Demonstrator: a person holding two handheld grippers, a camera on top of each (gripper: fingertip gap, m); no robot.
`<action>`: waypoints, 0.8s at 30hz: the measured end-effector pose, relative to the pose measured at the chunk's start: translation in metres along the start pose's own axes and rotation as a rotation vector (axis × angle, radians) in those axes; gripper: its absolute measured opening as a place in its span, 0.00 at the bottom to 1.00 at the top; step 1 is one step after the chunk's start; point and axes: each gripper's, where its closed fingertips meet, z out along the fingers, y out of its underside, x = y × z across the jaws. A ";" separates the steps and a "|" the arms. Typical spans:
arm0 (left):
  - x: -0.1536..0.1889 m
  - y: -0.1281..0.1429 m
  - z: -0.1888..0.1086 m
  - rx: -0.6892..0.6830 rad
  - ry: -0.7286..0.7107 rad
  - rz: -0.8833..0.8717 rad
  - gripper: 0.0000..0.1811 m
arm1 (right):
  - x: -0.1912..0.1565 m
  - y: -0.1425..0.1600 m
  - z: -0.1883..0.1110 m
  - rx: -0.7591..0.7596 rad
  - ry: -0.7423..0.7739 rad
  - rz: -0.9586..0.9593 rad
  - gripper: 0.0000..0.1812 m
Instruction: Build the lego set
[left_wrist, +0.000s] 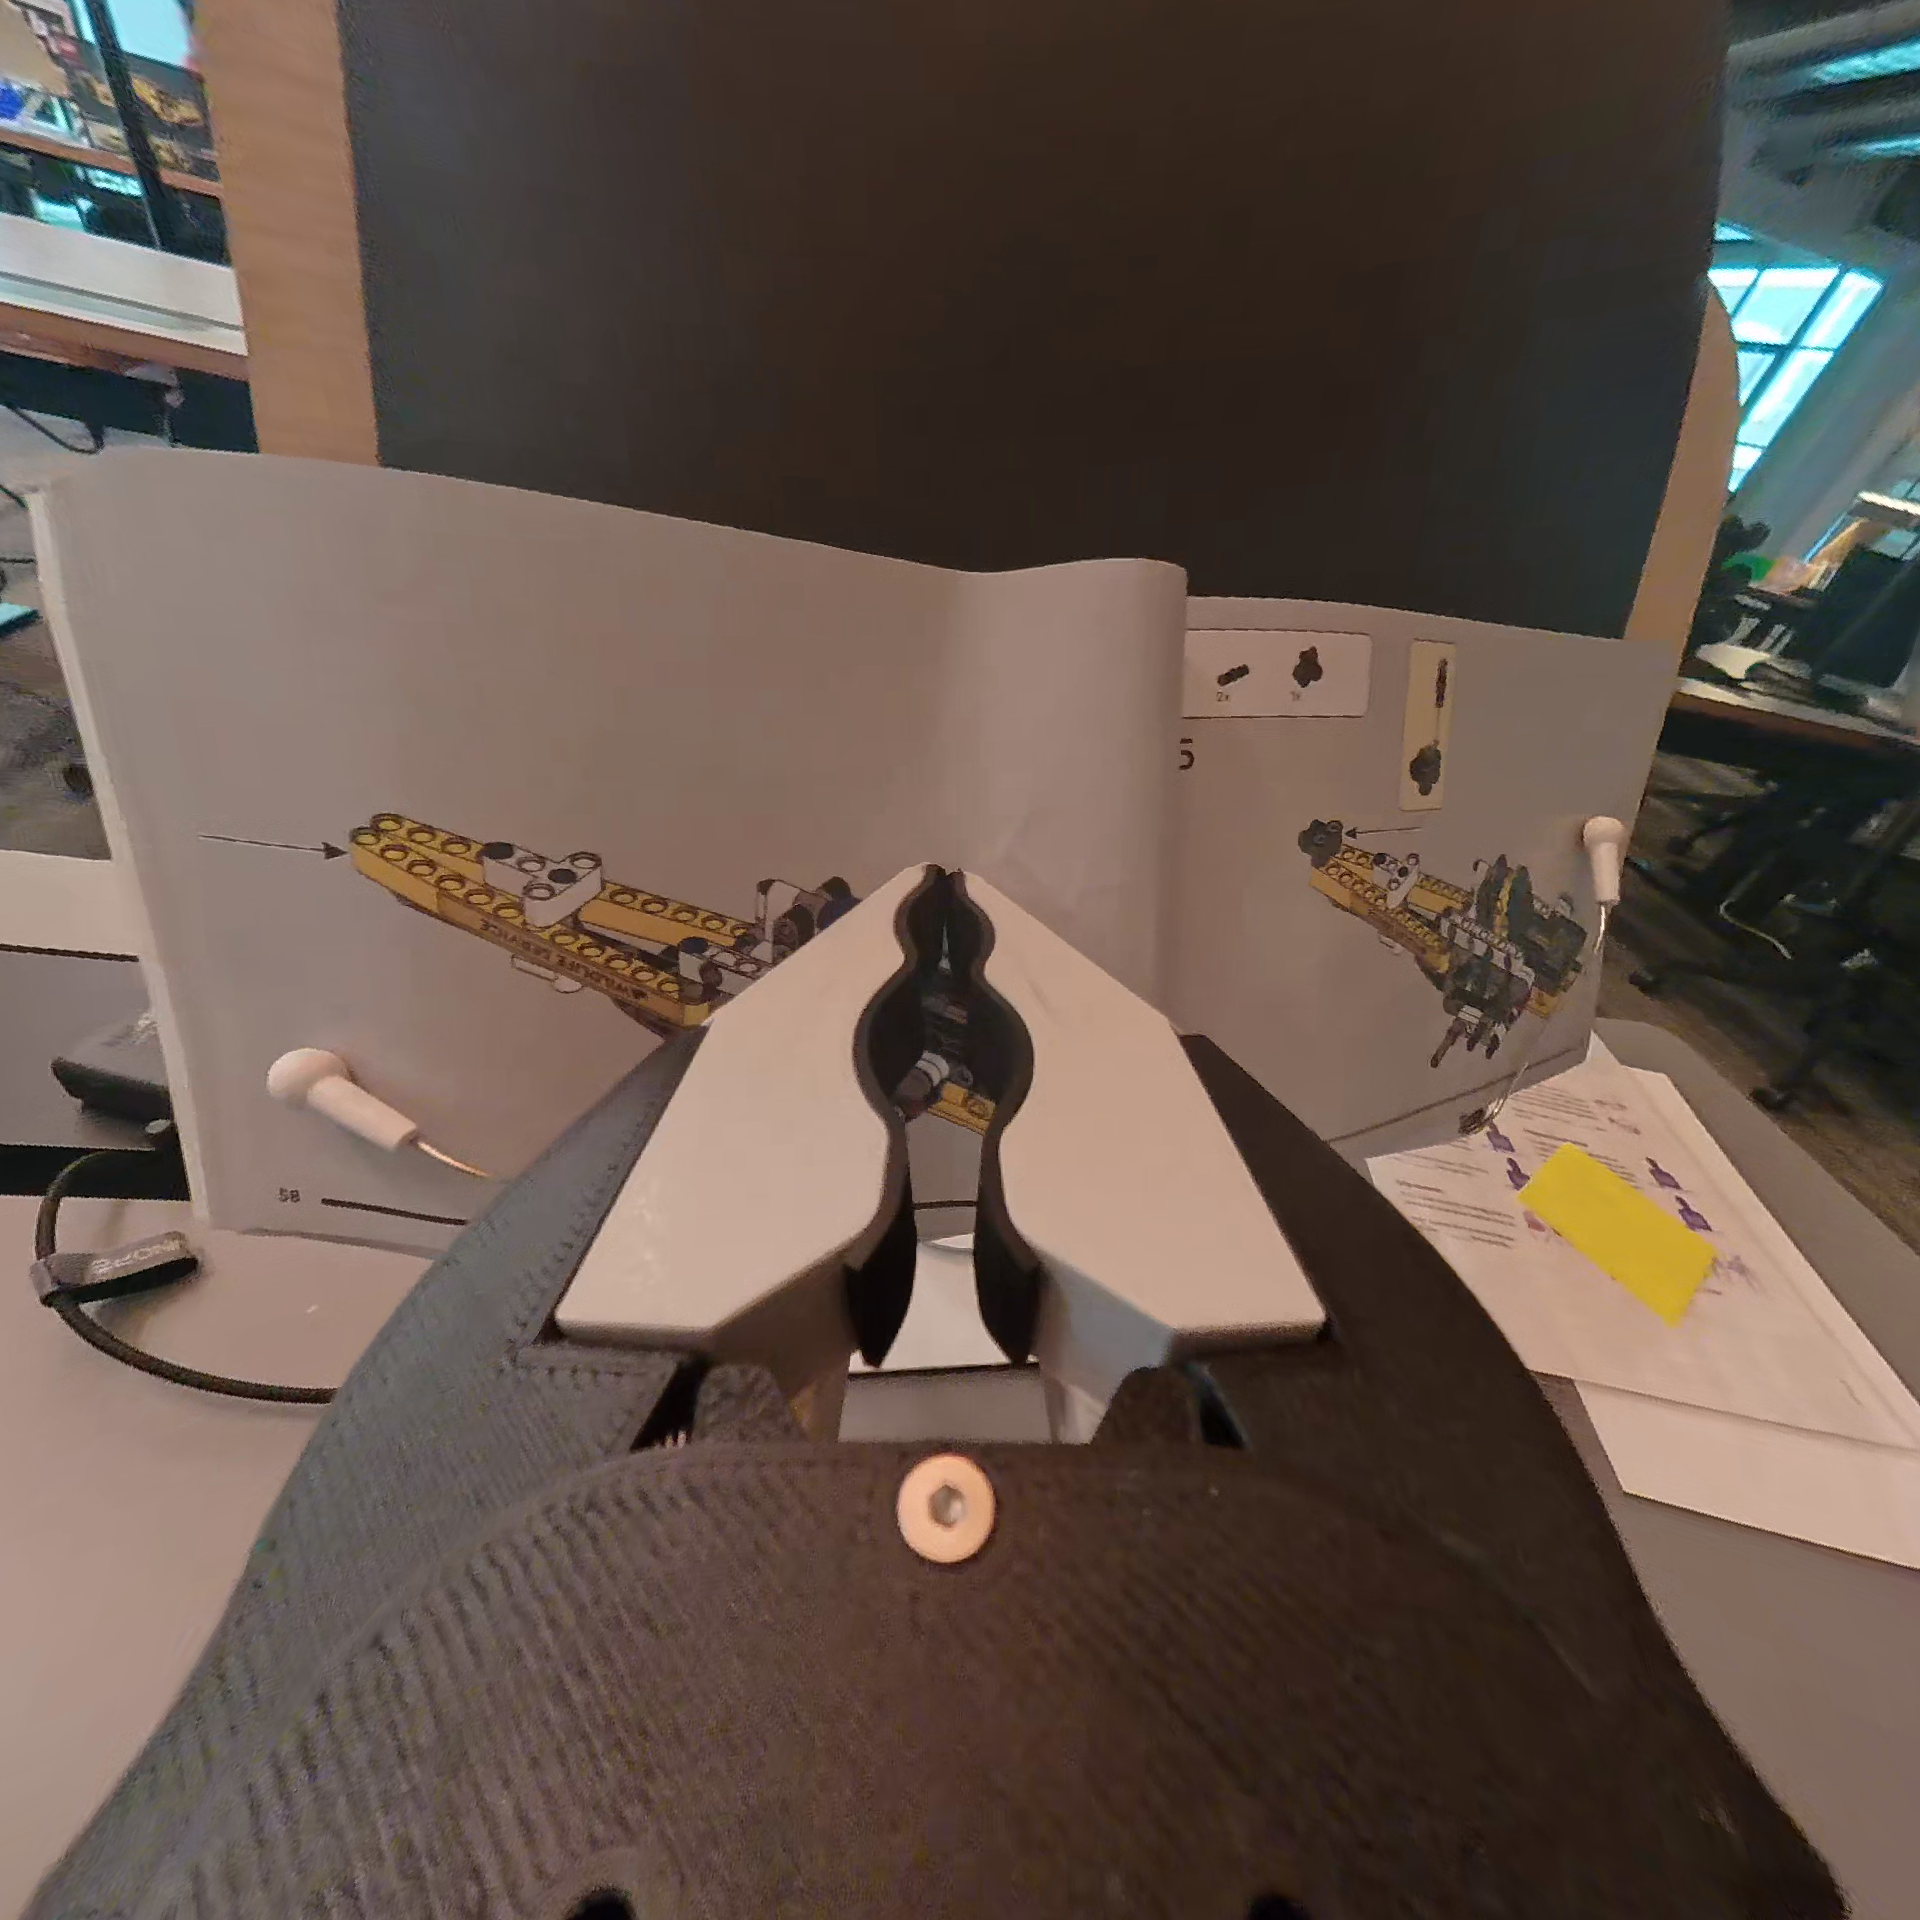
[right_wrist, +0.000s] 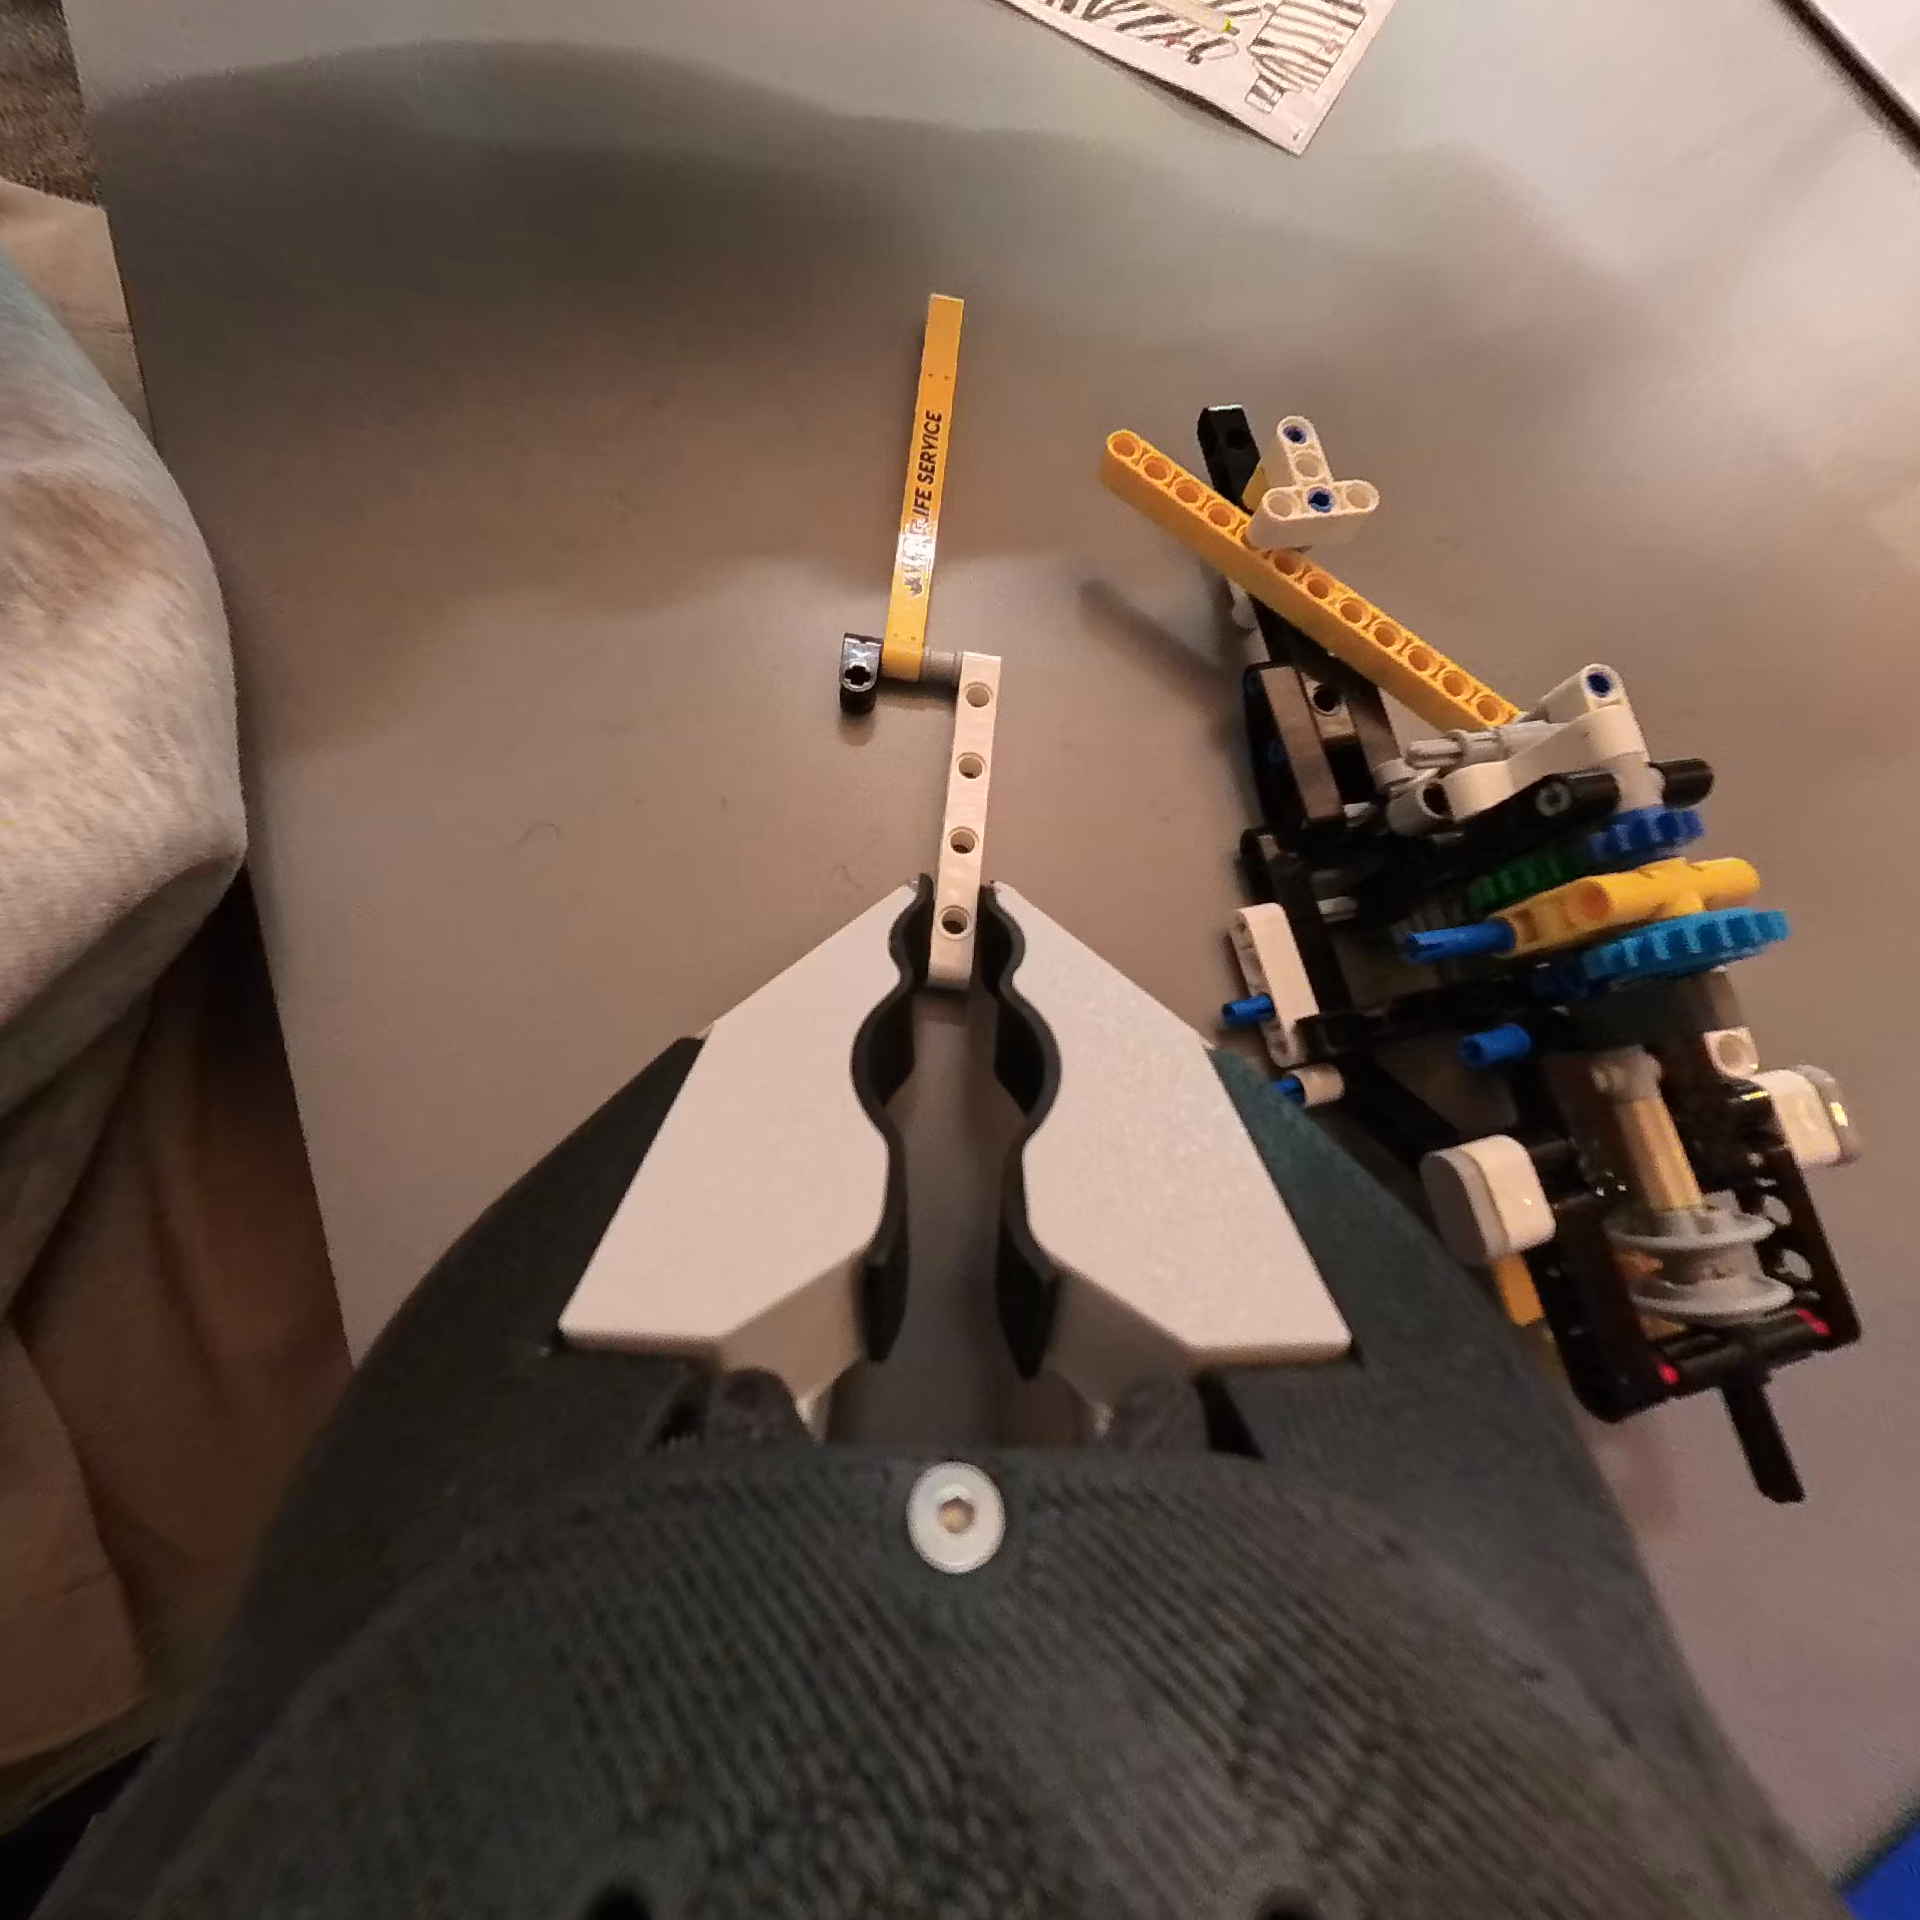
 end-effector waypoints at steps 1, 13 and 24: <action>0.003 0.000 0.000 0.004 0.006 0.011 0.00 | 0.000 0.000 0.000 0.000 0.000 0.000 0.04; 0.079 0.025 0.003 -0.096 0.265 0.041 0.00 | 0.000 0.000 0.000 0.000 0.000 0.000 0.04; -0.049 -0.019 -0.006 0.055 -0.209 0.035 0.71 | 0.000 0.000 0.000 0.001 0.007 -0.009 0.04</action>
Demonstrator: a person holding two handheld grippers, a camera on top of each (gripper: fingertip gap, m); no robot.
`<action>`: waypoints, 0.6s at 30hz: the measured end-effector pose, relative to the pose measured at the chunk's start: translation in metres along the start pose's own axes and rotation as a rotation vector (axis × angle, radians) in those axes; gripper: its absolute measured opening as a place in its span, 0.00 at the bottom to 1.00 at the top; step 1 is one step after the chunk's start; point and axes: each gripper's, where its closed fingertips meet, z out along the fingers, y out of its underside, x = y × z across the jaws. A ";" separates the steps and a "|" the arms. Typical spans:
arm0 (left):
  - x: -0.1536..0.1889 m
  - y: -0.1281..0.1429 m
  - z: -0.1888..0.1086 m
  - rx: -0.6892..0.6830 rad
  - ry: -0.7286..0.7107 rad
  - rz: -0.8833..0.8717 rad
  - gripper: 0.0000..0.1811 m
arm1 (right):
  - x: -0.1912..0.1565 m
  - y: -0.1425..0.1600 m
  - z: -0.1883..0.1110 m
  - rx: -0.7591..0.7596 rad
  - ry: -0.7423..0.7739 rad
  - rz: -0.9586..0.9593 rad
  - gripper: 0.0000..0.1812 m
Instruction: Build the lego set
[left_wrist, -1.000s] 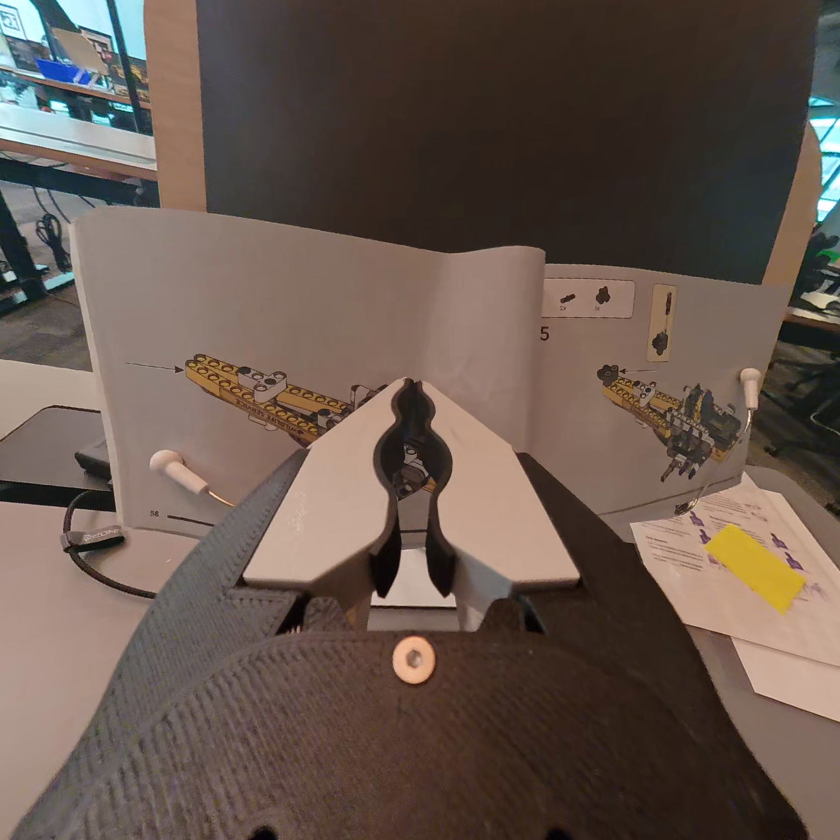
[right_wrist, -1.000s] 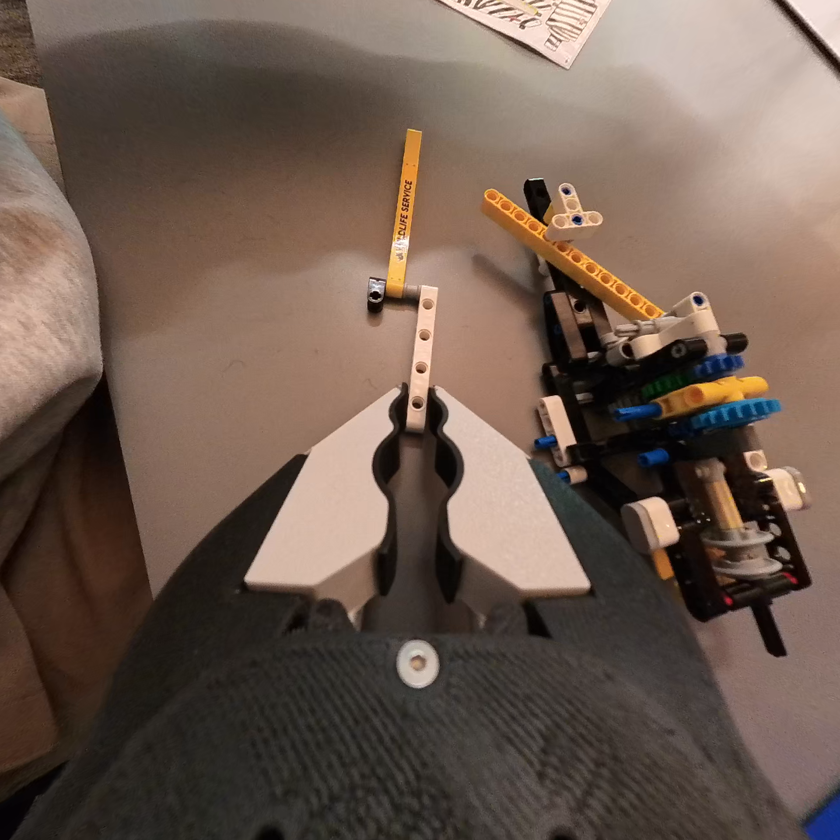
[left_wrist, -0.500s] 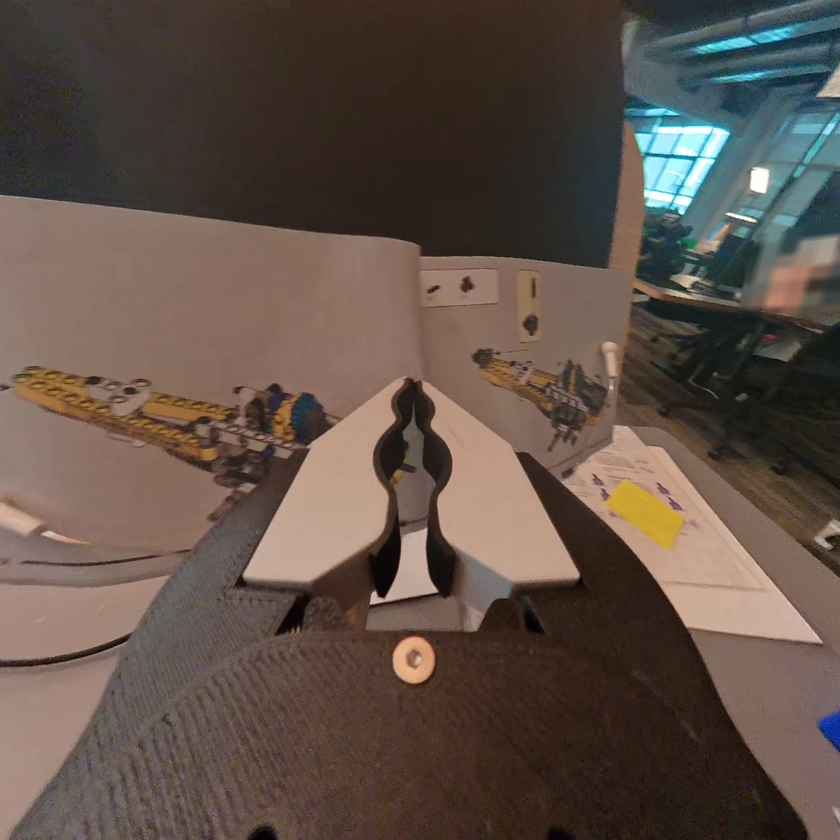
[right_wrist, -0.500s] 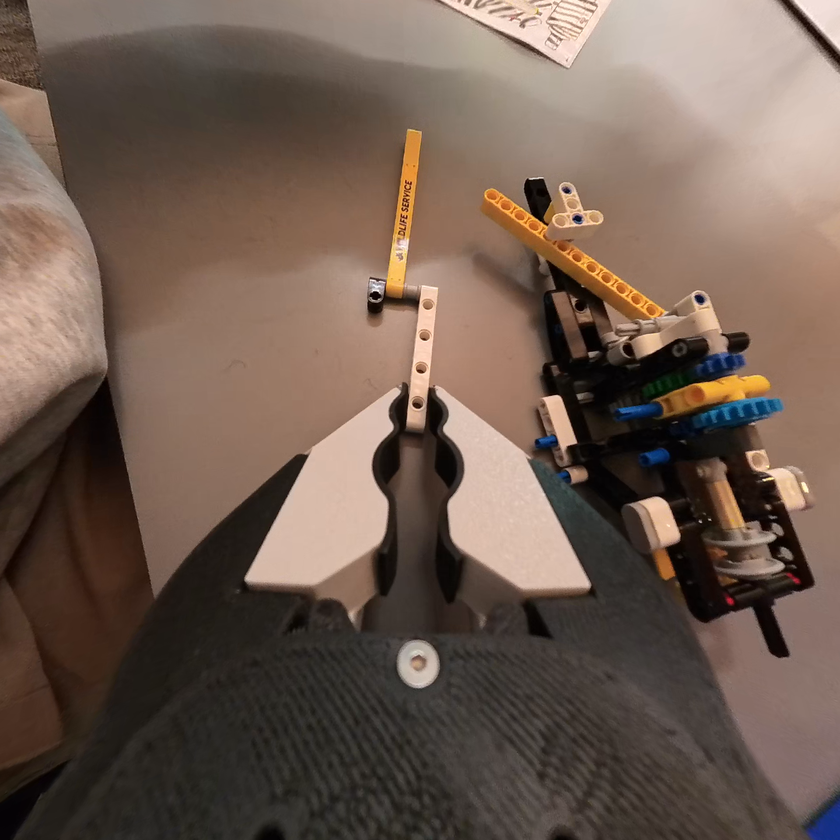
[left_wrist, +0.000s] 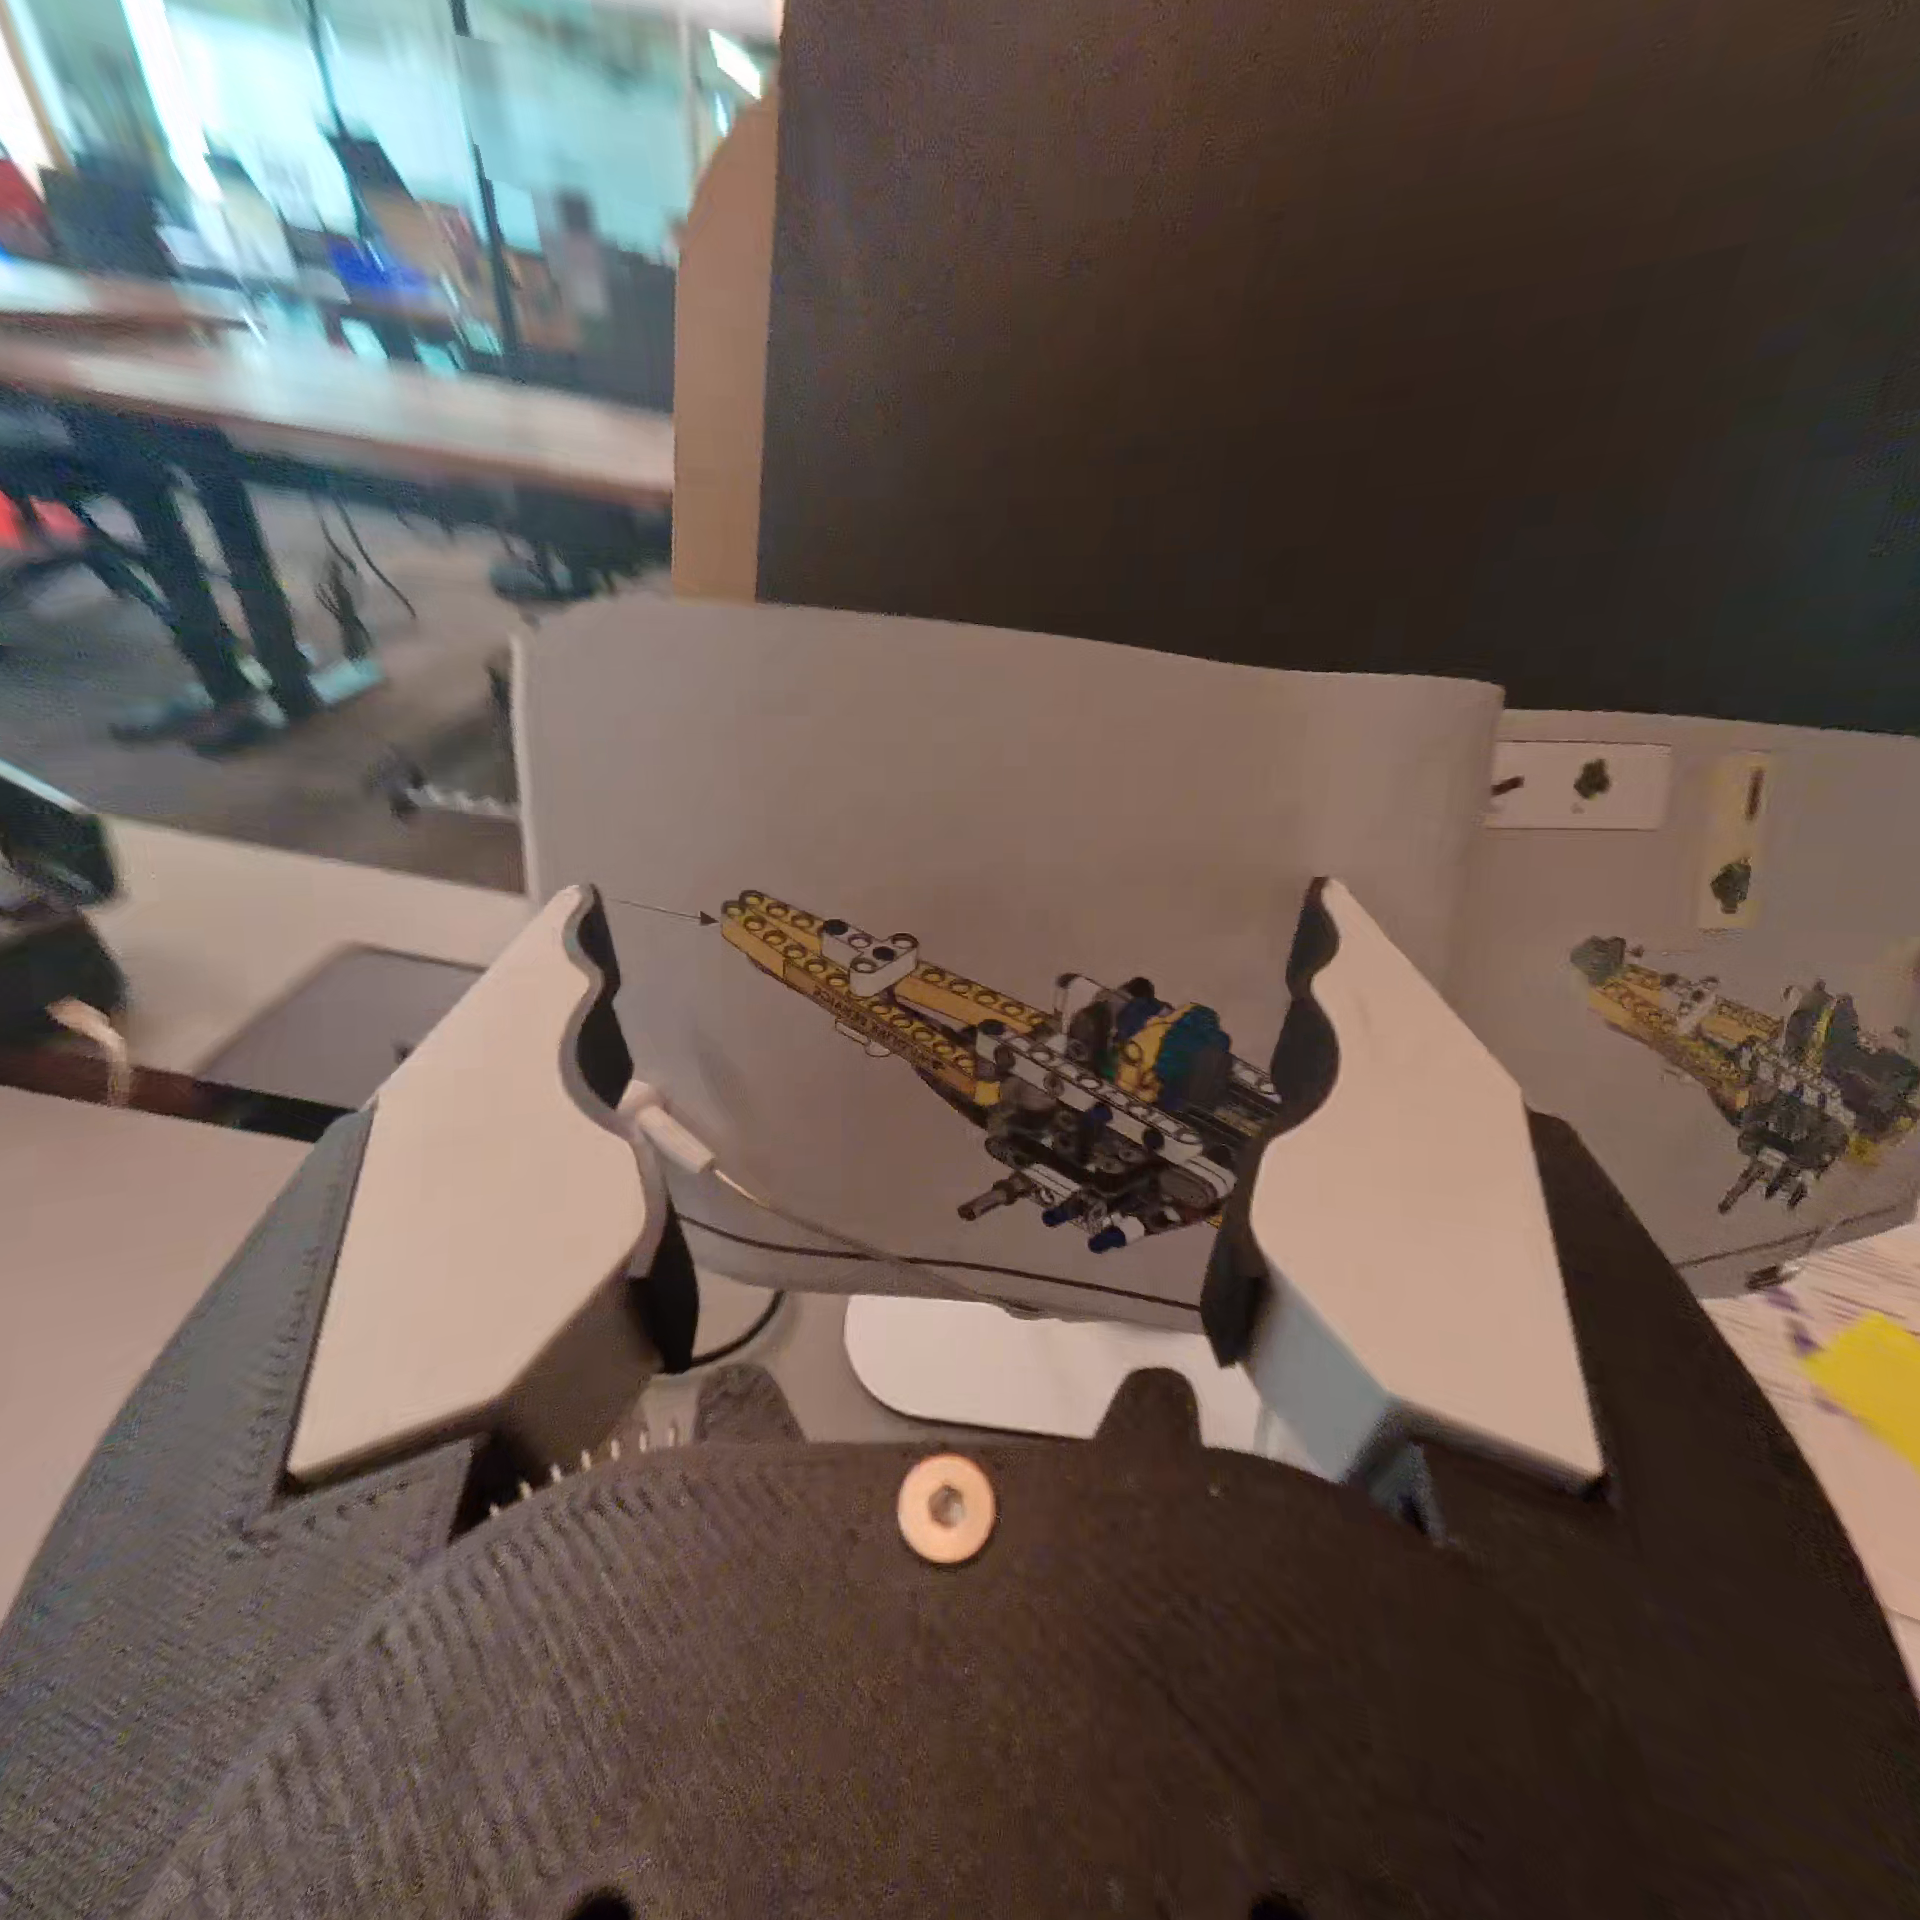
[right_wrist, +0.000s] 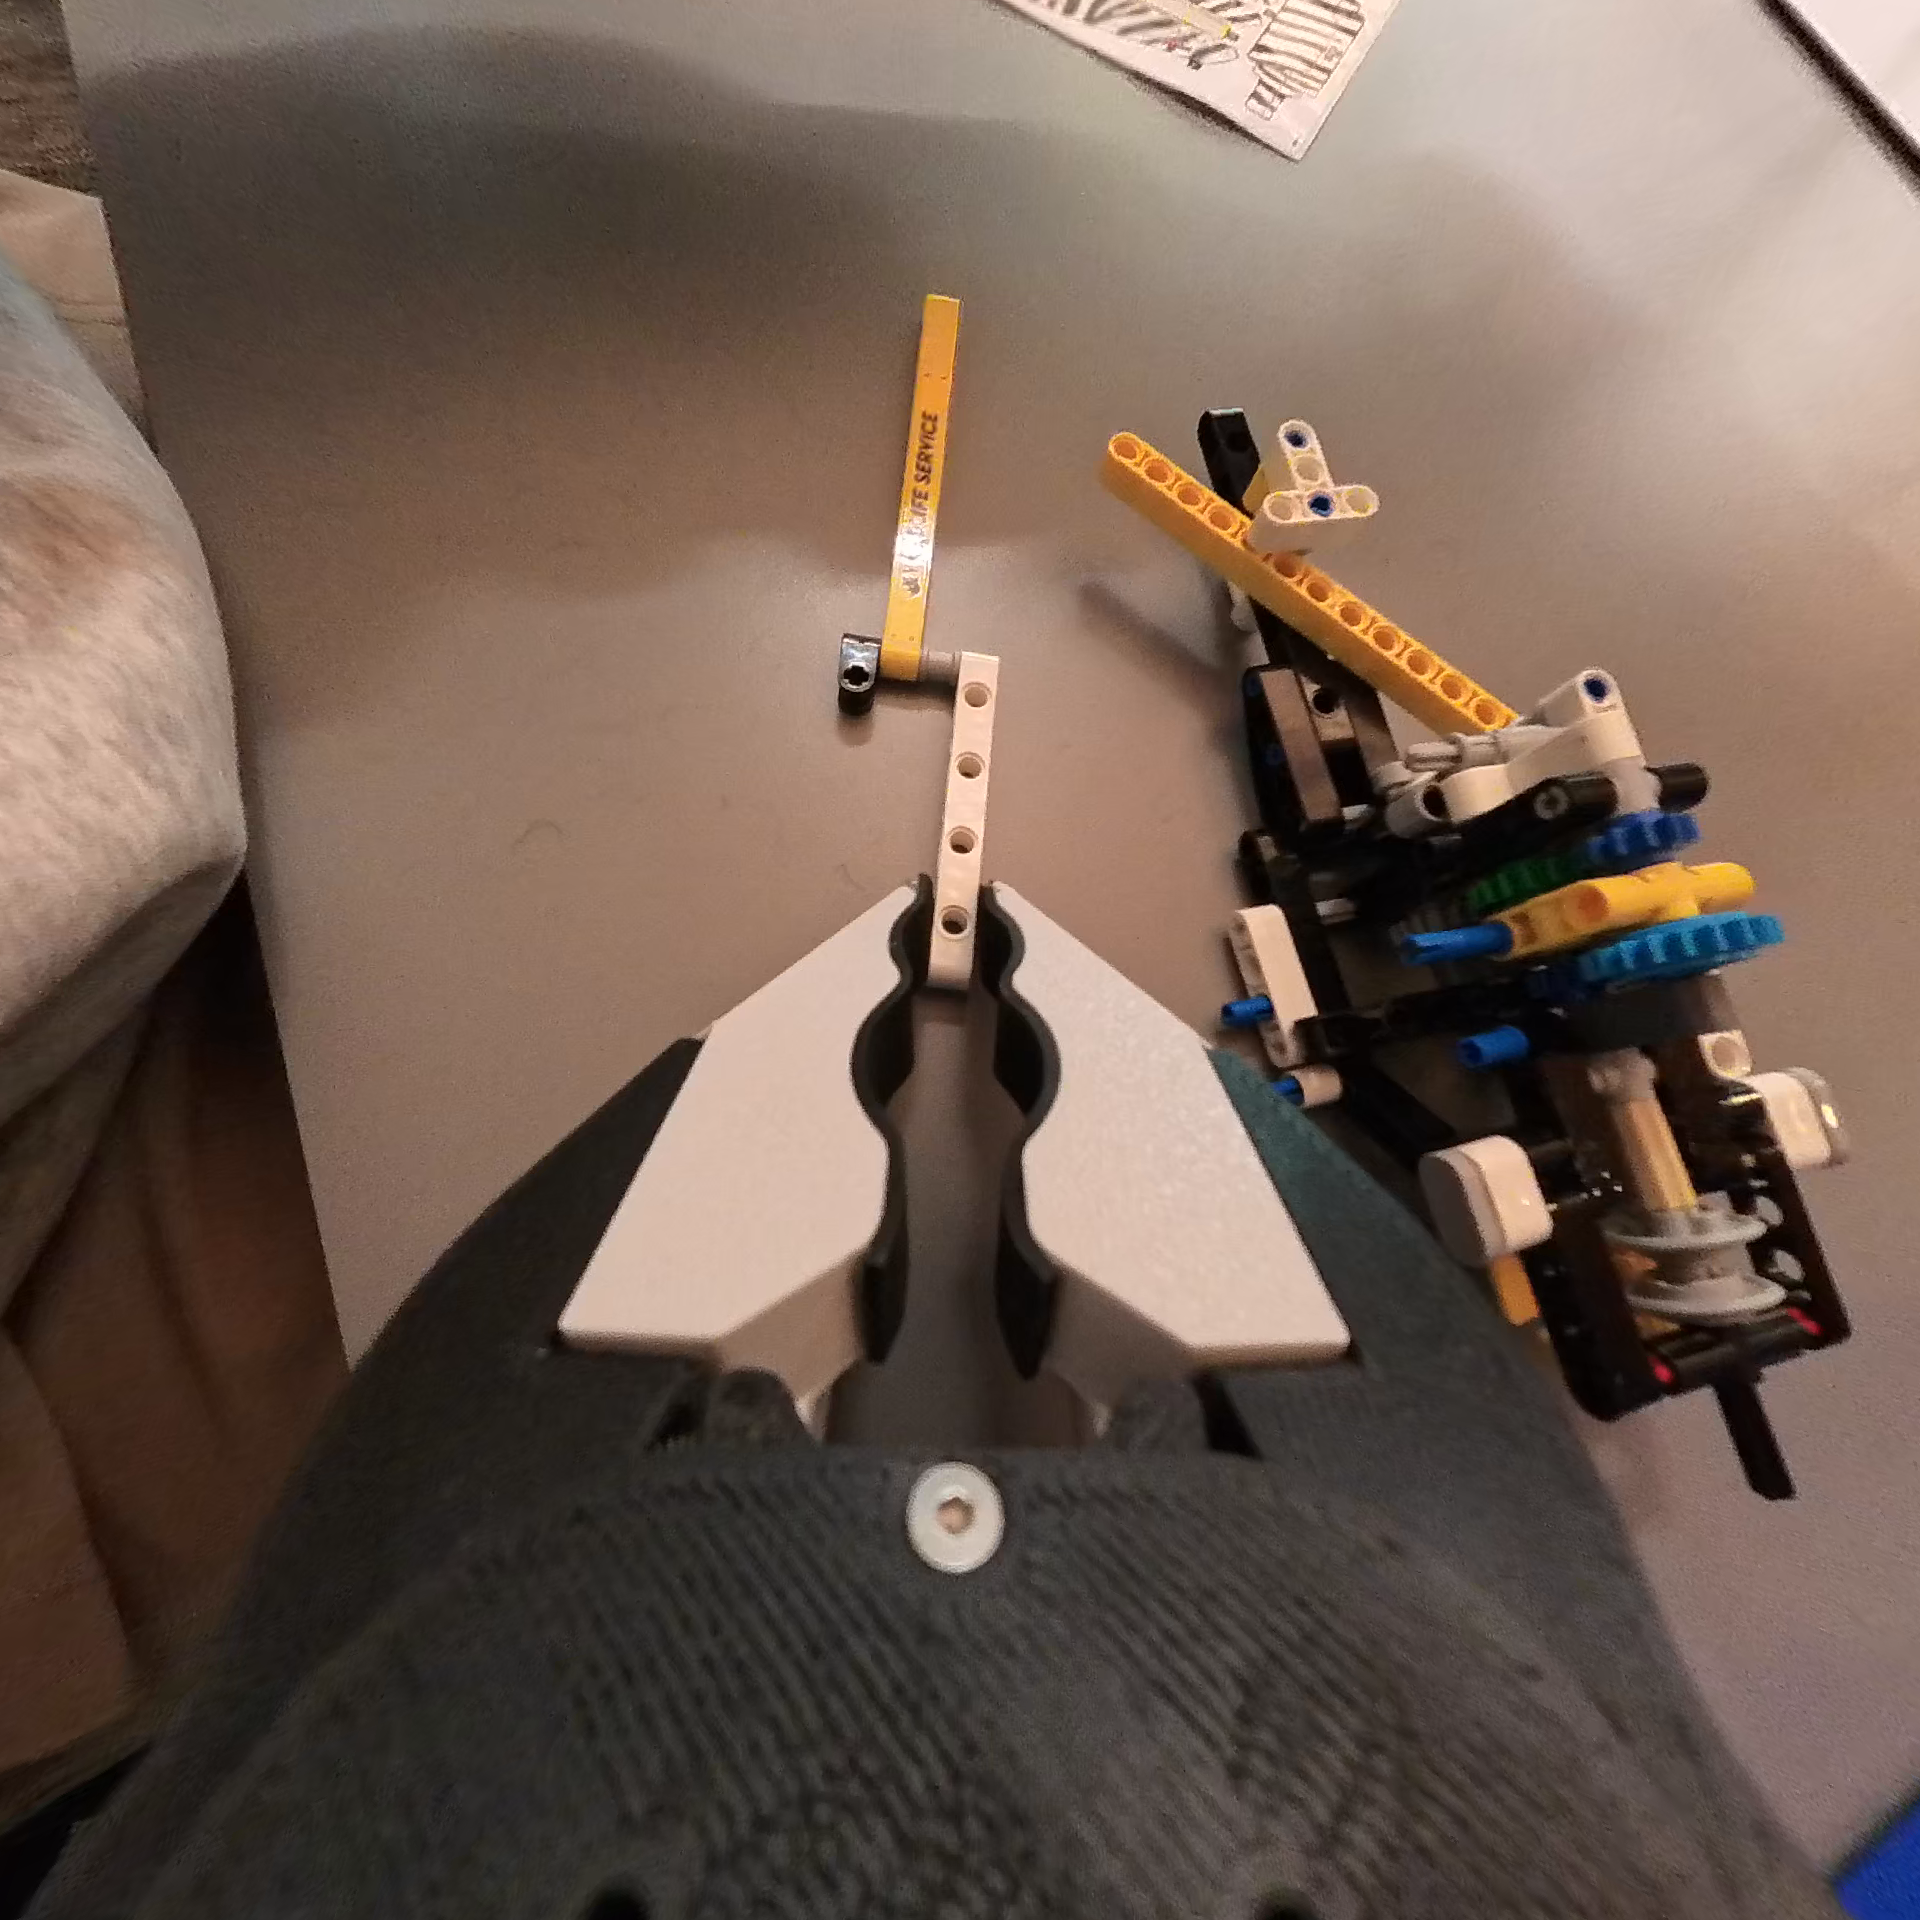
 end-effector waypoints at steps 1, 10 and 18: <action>0.000 0.005 0.007 -0.045 0.034 -0.045 0.70 | 0.000 0.000 0.000 0.000 0.001 -0.002 0.04; -0.017 0.006 0.005 -0.030 0.028 -0.094 0.47 | 0.000 0.000 0.000 0.000 -0.006 0.008 0.04; -0.010 0.000 -0.012 0.037 0.039 -0.050 0.16 | 0.000 0.000 0.000 0.000 -0.008 0.010 0.04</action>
